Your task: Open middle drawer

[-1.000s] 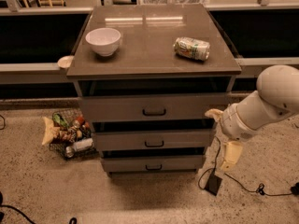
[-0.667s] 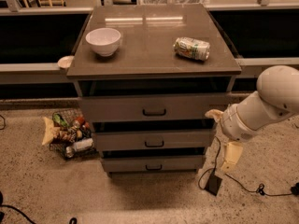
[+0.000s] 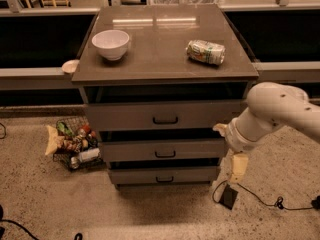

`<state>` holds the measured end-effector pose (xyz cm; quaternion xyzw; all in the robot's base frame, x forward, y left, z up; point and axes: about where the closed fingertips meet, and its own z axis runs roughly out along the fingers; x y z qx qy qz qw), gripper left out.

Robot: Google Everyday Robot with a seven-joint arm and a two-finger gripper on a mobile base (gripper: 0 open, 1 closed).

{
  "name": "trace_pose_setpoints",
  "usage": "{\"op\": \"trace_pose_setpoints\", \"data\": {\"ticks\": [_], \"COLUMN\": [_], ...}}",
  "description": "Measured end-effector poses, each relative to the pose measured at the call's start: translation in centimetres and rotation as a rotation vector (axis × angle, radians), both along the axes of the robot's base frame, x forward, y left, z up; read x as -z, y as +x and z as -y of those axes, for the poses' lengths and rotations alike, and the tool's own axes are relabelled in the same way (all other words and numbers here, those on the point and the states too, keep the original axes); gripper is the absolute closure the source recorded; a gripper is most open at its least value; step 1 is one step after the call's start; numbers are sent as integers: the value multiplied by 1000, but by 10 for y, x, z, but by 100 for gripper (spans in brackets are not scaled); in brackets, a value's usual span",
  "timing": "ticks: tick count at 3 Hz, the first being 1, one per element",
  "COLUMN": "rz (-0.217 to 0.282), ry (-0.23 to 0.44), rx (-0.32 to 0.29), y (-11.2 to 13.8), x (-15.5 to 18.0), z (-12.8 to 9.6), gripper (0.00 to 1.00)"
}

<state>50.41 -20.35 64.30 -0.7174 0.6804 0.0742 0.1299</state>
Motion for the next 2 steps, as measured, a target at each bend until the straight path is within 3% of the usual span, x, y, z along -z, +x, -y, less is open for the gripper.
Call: {"op": "trace_pose_setpoints", "data": {"ticks": [1,2], "rz": [-22,-29], "ry": [-75,-81], "rx": [-59,-80], "y": [24,45], "x": [58,101], "z": [12,23], "gripper": [0,0]}}
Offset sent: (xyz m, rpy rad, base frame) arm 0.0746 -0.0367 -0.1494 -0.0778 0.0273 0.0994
